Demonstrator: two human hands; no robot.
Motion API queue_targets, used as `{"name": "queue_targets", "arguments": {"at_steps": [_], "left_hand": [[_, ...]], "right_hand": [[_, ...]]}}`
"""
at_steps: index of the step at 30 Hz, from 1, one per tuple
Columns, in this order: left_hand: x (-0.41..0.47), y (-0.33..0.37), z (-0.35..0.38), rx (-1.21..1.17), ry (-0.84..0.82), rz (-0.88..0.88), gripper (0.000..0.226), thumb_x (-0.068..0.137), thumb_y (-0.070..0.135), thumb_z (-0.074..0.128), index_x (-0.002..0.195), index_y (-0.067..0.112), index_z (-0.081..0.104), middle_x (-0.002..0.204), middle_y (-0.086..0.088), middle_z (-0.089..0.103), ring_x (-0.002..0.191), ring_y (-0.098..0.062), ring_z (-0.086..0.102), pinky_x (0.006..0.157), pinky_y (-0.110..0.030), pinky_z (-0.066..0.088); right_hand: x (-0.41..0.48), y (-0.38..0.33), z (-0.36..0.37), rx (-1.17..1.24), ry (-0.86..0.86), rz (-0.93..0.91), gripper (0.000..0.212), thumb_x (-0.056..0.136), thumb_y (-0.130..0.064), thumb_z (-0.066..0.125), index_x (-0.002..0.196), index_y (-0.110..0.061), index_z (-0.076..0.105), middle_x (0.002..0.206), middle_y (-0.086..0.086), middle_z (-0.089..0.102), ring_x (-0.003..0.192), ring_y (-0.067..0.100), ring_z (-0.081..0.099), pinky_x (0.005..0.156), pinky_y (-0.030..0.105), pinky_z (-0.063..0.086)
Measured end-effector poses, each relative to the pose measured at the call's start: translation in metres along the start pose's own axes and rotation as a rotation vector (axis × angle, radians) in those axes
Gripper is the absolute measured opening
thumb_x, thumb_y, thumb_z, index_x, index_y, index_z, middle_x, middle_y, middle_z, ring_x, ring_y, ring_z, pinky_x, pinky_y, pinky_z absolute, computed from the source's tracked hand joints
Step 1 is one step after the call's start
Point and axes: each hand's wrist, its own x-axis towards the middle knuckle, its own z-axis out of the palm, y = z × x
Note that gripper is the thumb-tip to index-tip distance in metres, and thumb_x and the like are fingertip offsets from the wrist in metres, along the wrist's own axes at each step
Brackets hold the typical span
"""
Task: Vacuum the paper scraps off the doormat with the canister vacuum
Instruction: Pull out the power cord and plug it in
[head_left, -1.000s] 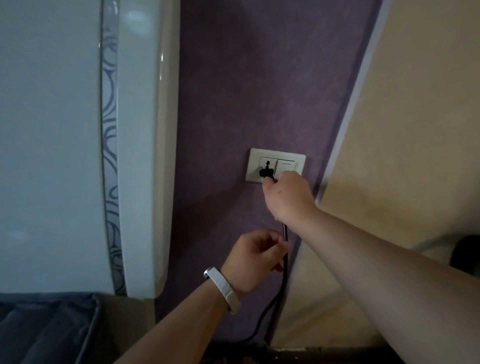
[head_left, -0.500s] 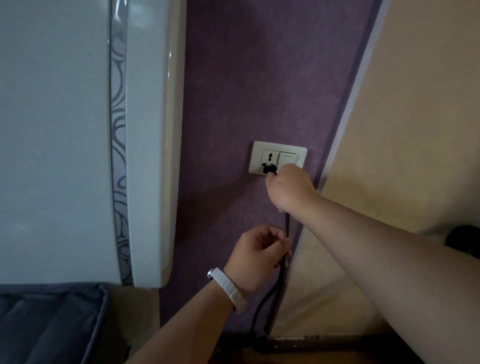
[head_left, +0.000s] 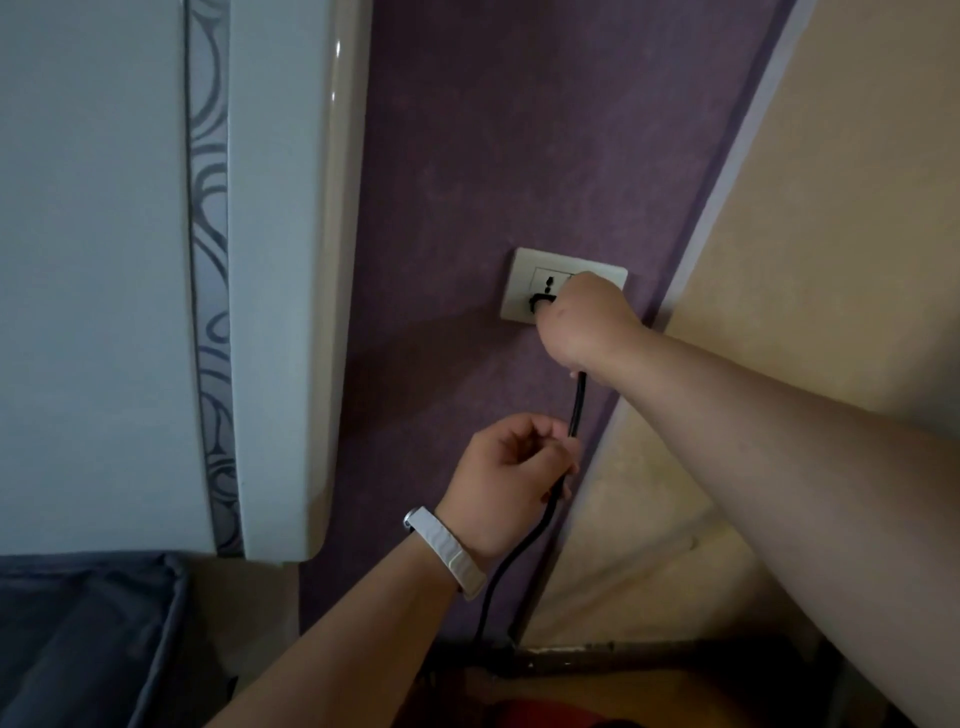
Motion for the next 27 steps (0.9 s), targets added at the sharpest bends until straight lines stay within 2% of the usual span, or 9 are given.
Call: {"name": "queue_targets", "arguments": {"at_steps": [3,6,9,11,15,17,19,23,27], "left_hand": [[0.002,-0.001,-0.007,0.006,0.001,-0.004,0.016,0.091,0.000,0.059,0.081,0.011,0.061,0.063,0.000,0.061,0.052,-0.012,0.056,0.054,-0.020,0.048],[0.003,-0.006,-0.013,0.031,0.009,-0.017,0.015,0.091,0.001,0.060,0.081,0.011,0.062,0.065,-0.003,0.061,0.053,-0.013,0.056,0.054,-0.020,0.048],[0.002,-0.009,-0.015,0.066,0.039,-0.030,0.012,0.091,0.003,0.060,0.082,0.011,0.062,0.067,-0.003,0.063,0.054,-0.013,0.057,0.055,-0.021,0.047],[-0.001,-0.010,-0.013,0.104,0.049,-0.030,0.011,0.091,0.005,0.060,0.083,0.012,0.063,0.069,-0.003,0.063,0.057,-0.014,0.058,0.057,-0.025,0.046],[-0.007,-0.012,-0.009,0.209,0.089,-0.065,0.010,0.090,0.007,0.062,0.084,0.015,0.063,0.072,-0.005,0.064,0.063,-0.015,0.059,0.056,-0.023,0.047],[-0.012,-0.016,-0.008,0.240,0.092,-0.108,0.011,0.089,0.008,0.064,0.082,0.017,0.063,0.073,-0.006,0.062,0.065,-0.019,0.055,0.055,-0.024,0.046],[-0.017,-0.023,-0.009,0.271,0.120,-0.132,0.015,0.088,0.009,0.066,0.080,0.021,0.063,0.068,0.002,0.062,0.060,-0.012,0.053,0.058,-0.028,0.046],[-0.043,-0.047,-0.013,0.566,0.223,0.011,0.014,0.079,0.027,0.066,0.092,0.029,0.063,0.083,0.005,0.067,0.069,-0.007,0.058,0.067,-0.033,0.052],[-0.085,-0.073,0.002,0.868,0.154,0.263,0.022,0.080,0.029,0.059,0.097,0.017,0.066,0.082,0.007,0.062,0.069,-0.005,0.056,0.064,-0.018,0.046]], "right_hand": [[0.005,0.000,0.002,-0.006,0.005,-0.002,0.016,0.100,-0.013,0.045,0.093,-0.007,0.058,0.091,0.020,0.062,0.097,0.040,0.068,0.060,0.027,0.046],[0.008,0.000,0.005,-0.031,0.024,0.002,0.015,0.099,-0.012,0.045,0.092,-0.008,0.057,0.100,0.023,0.065,0.100,0.040,0.066,0.070,0.029,0.047],[0.012,-0.001,0.011,-0.069,0.048,0.046,0.025,0.097,-0.008,0.049,0.073,-0.003,0.054,0.075,0.016,0.058,0.094,0.037,0.068,0.062,0.026,0.044],[0.013,0.000,0.012,-0.044,0.063,0.056,0.028,0.097,-0.010,0.049,0.069,-0.006,0.053,0.075,0.016,0.060,0.090,0.036,0.068,0.057,0.028,0.041],[0.008,0.010,0.011,0.070,0.077,0.005,0.030,0.100,-0.031,0.049,0.085,-0.007,0.058,0.087,0.010,0.065,0.072,0.028,0.061,0.059,0.028,0.044],[-0.003,0.018,0.008,0.103,0.106,-0.001,0.039,0.098,-0.049,0.050,0.093,-0.012,0.059,0.080,0.004,0.063,0.067,0.025,0.060,0.056,0.026,0.042],[-0.020,0.029,0.005,0.089,0.142,-0.003,0.047,0.095,-0.060,0.048,0.089,-0.014,0.056,0.071,0.001,0.056,0.061,0.021,0.055,0.047,0.026,0.030],[-0.071,0.074,0.013,0.106,0.169,-0.028,0.044,0.094,-0.061,0.048,0.076,-0.021,0.051,0.069,-0.006,0.050,0.066,0.018,0.052,0.054,0.031,0.030],[-0.144,0.137,0.039,0.072,0.014,0.049,0.034,0.095,-0.054,0.053,0.081,-0.023,0.056,0.073,-0.009,0.055,0.068,0.013,0.054,0.060,0.031,0.040]]}}
